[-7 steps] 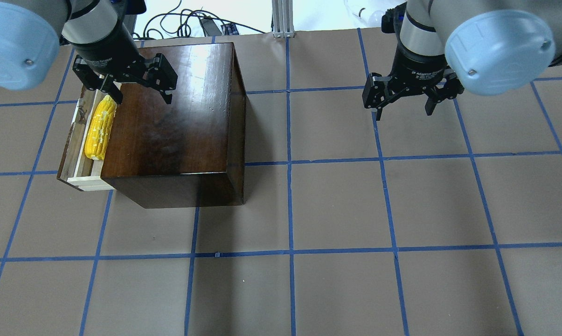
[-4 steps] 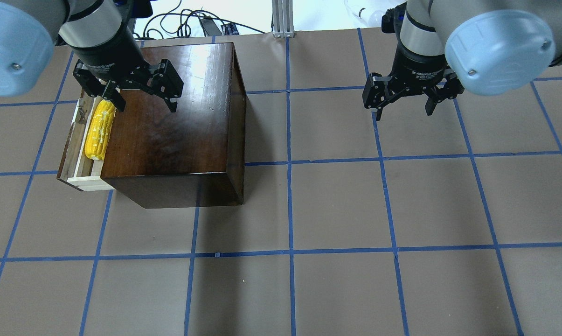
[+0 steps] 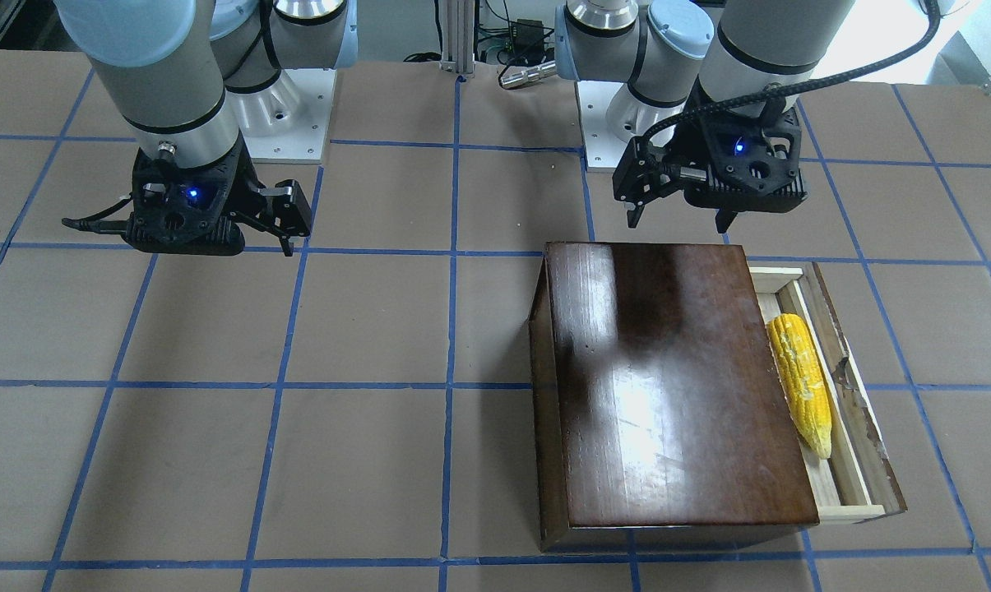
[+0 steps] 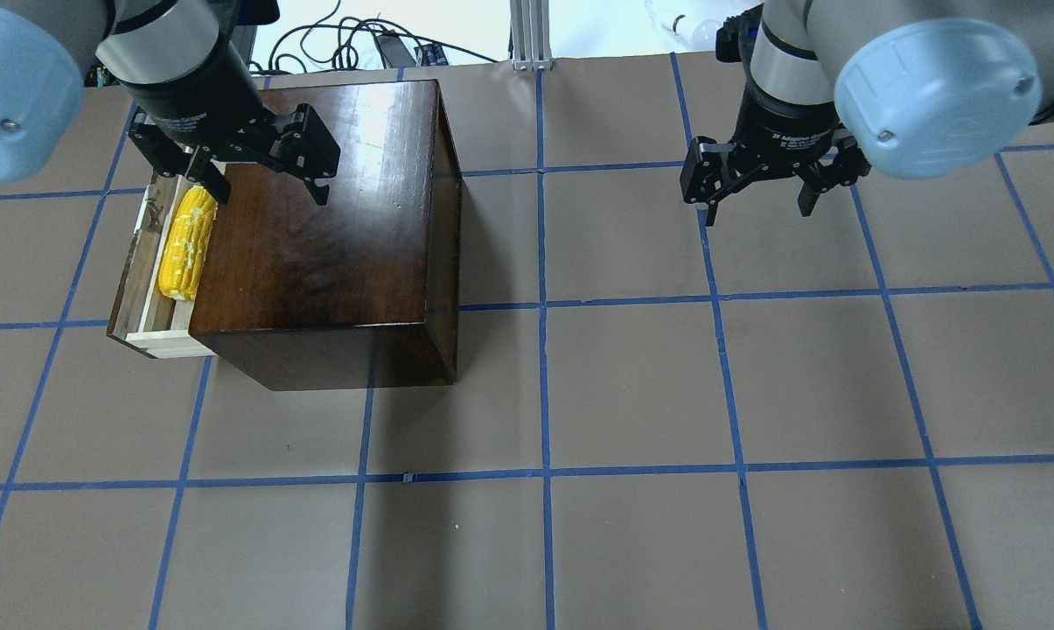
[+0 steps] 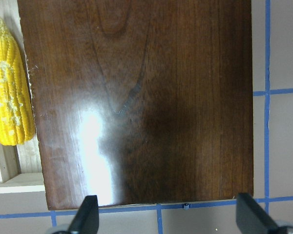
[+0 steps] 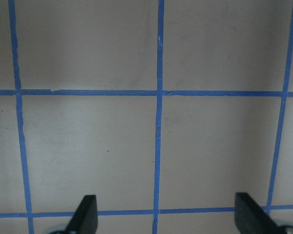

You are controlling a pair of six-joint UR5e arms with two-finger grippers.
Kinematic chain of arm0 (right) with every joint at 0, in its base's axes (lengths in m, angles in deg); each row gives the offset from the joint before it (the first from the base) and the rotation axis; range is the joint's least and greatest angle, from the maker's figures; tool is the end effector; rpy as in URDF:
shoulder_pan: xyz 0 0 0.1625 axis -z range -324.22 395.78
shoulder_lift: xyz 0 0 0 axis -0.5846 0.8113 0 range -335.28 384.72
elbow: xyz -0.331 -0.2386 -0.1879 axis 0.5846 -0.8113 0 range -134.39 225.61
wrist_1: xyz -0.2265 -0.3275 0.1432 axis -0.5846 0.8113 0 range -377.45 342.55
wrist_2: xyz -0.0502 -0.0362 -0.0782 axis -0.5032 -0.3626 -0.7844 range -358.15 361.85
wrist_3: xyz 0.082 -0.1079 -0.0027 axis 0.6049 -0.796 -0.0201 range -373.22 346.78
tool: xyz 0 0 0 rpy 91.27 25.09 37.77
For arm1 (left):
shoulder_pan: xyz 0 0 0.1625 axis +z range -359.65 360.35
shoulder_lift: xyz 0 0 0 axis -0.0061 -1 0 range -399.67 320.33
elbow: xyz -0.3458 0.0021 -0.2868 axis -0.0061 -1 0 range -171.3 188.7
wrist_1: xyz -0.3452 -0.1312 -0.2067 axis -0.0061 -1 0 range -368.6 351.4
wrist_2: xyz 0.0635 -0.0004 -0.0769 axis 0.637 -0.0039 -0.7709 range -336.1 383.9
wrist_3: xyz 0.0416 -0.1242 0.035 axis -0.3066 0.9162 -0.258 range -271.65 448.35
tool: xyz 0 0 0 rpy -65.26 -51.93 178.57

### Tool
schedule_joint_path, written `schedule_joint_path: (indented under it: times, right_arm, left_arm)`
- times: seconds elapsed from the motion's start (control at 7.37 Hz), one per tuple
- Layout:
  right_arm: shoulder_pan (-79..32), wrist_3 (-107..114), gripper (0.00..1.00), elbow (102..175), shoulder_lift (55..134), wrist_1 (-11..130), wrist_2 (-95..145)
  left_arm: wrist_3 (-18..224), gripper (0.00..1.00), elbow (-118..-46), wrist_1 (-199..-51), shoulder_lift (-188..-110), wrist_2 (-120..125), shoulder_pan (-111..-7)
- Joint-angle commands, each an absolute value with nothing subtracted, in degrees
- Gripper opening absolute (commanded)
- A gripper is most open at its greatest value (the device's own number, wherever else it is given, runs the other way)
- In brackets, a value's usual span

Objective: Open drawer and put corn inside
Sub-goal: 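Open the left gripper and raise it above the cabinet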

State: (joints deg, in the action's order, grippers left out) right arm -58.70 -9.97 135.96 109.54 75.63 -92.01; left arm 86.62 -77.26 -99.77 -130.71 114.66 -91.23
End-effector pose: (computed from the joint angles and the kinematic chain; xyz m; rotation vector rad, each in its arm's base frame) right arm 0.1656 -0.5229 0.4318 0.0350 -3.0706 -0.0587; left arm -0.1456 -0.5094 0.5004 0.0902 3.1264 -0.0500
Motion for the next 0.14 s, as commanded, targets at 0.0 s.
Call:
schedule_joint_path:
  times: [0.0]
  right_arm:
    - [-58.7,-10.0,1.0,136.0,109.5,75.6,-92.0]
  left_arm:
    - [86.6,1.0,-76.7,-100.3,-130.8,114.6,-91.2]
